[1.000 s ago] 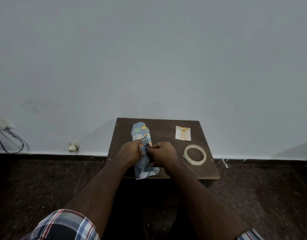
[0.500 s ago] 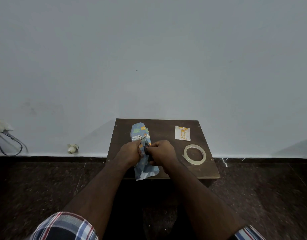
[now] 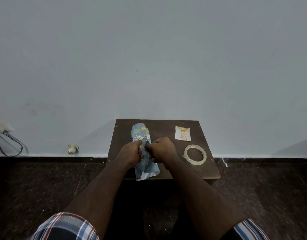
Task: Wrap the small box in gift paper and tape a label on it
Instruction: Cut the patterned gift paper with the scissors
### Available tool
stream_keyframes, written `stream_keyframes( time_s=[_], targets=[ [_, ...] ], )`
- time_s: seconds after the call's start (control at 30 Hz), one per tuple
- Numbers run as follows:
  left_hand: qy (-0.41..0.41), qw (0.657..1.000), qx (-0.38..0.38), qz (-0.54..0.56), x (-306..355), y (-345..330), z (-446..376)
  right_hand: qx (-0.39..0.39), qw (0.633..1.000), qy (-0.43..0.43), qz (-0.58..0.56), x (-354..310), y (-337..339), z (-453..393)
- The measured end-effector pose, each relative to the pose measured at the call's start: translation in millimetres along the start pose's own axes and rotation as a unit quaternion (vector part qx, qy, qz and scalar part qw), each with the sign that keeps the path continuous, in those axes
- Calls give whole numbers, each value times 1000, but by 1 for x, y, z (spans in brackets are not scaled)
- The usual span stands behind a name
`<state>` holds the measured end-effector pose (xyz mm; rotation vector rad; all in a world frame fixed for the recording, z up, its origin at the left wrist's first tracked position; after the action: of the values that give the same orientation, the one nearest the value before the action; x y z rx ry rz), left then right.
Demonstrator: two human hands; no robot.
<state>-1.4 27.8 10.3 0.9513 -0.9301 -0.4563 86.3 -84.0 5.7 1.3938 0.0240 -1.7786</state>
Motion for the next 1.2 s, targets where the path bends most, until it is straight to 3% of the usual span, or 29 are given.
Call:
stream_keyframes(
  time_s=[1.2],
  targets=[
    [-20,1000,11,16,0,-2,-5,12,1000,16,-20,-3,-6,-6]
  ],
)
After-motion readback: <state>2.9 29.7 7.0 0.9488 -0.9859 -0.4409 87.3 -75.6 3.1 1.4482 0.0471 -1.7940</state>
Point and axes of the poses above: each hand's wrist, its own z-axis away from the middle knuckle, its own y-axis out of the back of the hand, x = y × z, the point moved 8 cm from there along -z, towards the middle knuckle, and after that the axes turned 1 degree about y, right-handed, at the moved point
